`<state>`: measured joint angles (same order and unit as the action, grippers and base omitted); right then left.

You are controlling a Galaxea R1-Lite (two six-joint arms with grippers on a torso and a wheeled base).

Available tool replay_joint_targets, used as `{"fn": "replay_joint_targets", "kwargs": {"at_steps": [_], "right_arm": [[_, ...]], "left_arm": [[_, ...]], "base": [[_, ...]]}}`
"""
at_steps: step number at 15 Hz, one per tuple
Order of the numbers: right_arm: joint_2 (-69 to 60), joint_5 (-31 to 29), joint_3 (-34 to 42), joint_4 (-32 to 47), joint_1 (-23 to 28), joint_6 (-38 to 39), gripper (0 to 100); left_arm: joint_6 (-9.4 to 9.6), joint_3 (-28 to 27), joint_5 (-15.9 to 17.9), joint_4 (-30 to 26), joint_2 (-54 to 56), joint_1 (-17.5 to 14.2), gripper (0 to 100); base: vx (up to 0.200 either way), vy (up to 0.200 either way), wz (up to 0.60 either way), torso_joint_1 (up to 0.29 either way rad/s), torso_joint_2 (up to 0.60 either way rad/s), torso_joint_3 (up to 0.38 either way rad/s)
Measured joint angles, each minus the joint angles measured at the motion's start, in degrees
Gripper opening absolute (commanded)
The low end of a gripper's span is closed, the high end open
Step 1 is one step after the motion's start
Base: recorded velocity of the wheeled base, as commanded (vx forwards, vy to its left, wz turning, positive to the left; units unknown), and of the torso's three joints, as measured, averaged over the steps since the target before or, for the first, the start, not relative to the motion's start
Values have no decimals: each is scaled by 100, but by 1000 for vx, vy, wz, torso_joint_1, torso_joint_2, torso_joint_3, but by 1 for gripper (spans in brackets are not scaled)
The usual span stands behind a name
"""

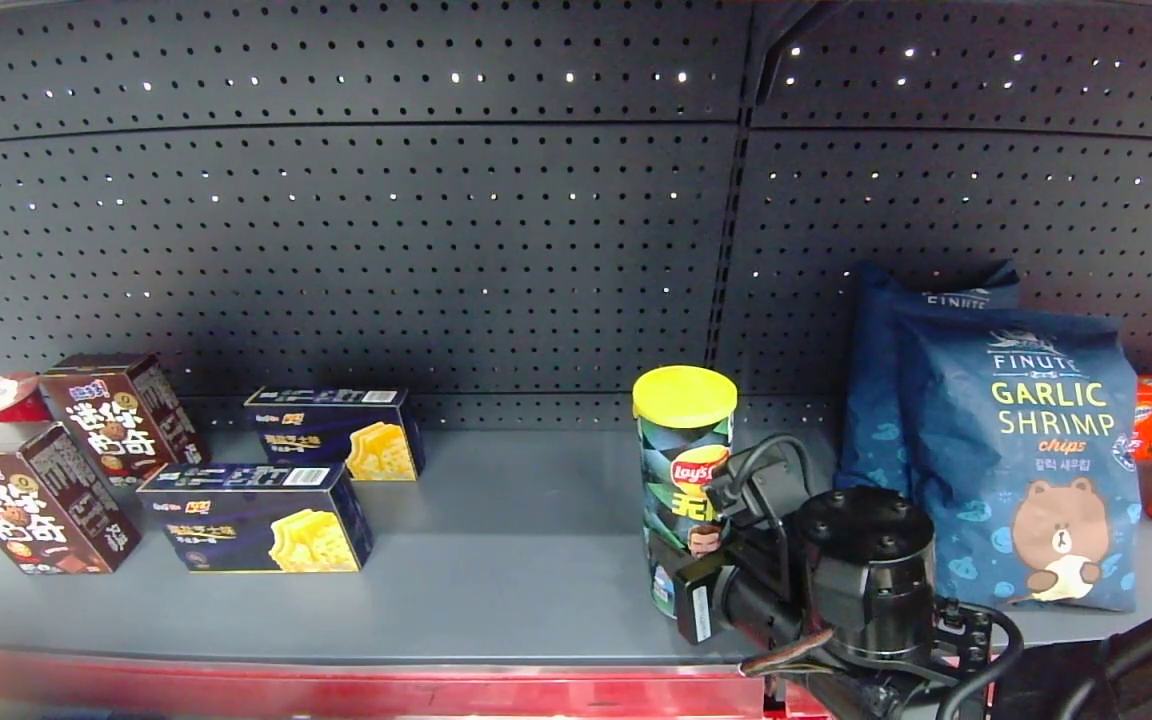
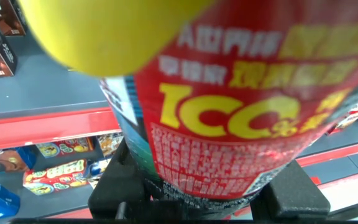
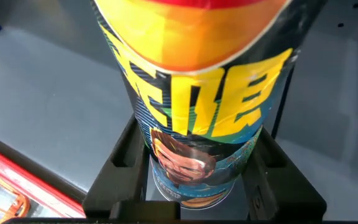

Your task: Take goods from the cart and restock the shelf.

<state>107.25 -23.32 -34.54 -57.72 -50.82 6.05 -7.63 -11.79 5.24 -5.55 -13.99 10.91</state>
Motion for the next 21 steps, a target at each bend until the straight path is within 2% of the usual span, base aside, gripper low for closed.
{"fn": "replay_joint_targets", "kwargs": {"at_steps": [4, 5, 12, 21], "right_arm": [[7, 12, 44, -11, -20, 9, 0], [7, 17, 48, -11, -28, 9, 100], [-102, -2, 229, -5, -44, -26, 100], [-970, -5, 1365, -112, -116, -79, 100]], "left_arm": [[0, 29, 0, 5, 5, 0, 0], [0, 39, -2, 2, 7, 0, 0], [0, 96, -5, 2, 57, -2, 0], [0, 190, -18, 9, 80, -13, 0]], "base": [[0, 0, 0, 0, 0, 0], [0, 0, 0, 0, 0, 0], [0, 0, 0, 0, 0, 0], [0, 0, 0, 0, 0, 0]]}}
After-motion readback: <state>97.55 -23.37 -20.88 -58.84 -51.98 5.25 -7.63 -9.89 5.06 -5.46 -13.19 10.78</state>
